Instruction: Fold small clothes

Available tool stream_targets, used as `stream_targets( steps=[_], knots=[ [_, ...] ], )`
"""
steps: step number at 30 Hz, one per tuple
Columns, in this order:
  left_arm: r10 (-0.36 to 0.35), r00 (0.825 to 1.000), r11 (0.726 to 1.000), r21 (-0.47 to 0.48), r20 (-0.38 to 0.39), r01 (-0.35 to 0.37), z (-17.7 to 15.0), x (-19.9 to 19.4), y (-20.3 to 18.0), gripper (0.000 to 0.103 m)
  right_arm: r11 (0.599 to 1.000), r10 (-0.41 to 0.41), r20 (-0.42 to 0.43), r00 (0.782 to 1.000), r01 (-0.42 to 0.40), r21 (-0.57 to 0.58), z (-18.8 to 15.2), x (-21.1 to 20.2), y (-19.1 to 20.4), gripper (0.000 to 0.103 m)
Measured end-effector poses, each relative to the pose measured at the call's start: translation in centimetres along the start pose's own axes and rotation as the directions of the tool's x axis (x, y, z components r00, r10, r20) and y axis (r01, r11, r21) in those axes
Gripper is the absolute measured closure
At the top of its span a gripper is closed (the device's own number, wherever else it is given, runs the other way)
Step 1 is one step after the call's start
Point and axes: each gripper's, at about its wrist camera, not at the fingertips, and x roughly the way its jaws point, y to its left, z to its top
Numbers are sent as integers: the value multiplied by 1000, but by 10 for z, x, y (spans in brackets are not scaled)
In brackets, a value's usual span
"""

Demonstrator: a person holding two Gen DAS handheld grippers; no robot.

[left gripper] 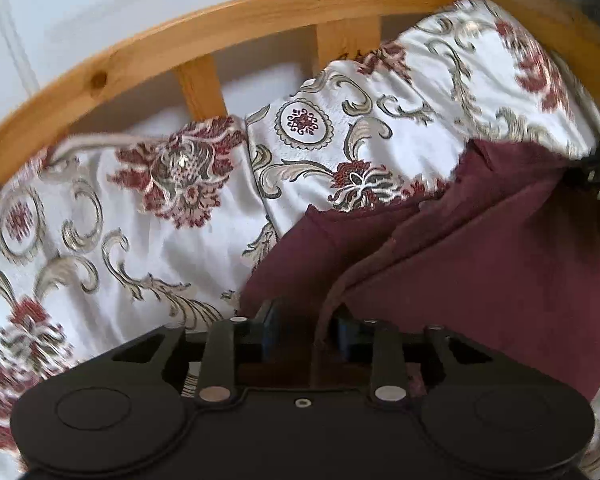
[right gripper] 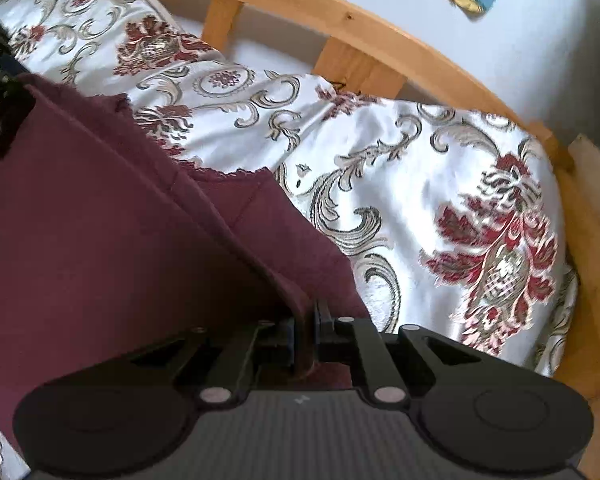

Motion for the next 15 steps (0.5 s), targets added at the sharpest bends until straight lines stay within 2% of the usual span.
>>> stream_targets(
  steps=[1,3,7,8,9,11,12,15],
  knots=[
    [-21,1000,999,-29,4,21,-1,0,4,66,1000,4,-4,1000,-4,8,0,3,-1,91],
    [-45,999,996,-76,18,46,-3,-2,10,55,1000,5,-10,1000,-5,23,1,8,-1,91],
    [-19,996,986,-165,82,32,-13,-13,23,12,998,6,-16,1000,-5,55,1,14,-3,89],
    [-10,994,983,-182,109,30,-16,-17,27,6,998,4,-17,1000,-3,63,1,15,-4,86],
    [-1,991,980,-196,132,27,-20,-22,29,5,998,0,-16,1000,1,69,1,15,-4,84],
    [7,987,977,-211,159,27,-28,-32,32,4,997,-18,-15,1000,19,81,1,16,-5,69],
    [8,985,977,-212,170,29,-33,-36,33,3,995,-27,-12,1000,28,93,0,15,-7,65],
    [10,980,984,-176,198,25,-54,-46,24,1,987,-27,13,1000,24,160,-4,11,-17,51]
  ],
)
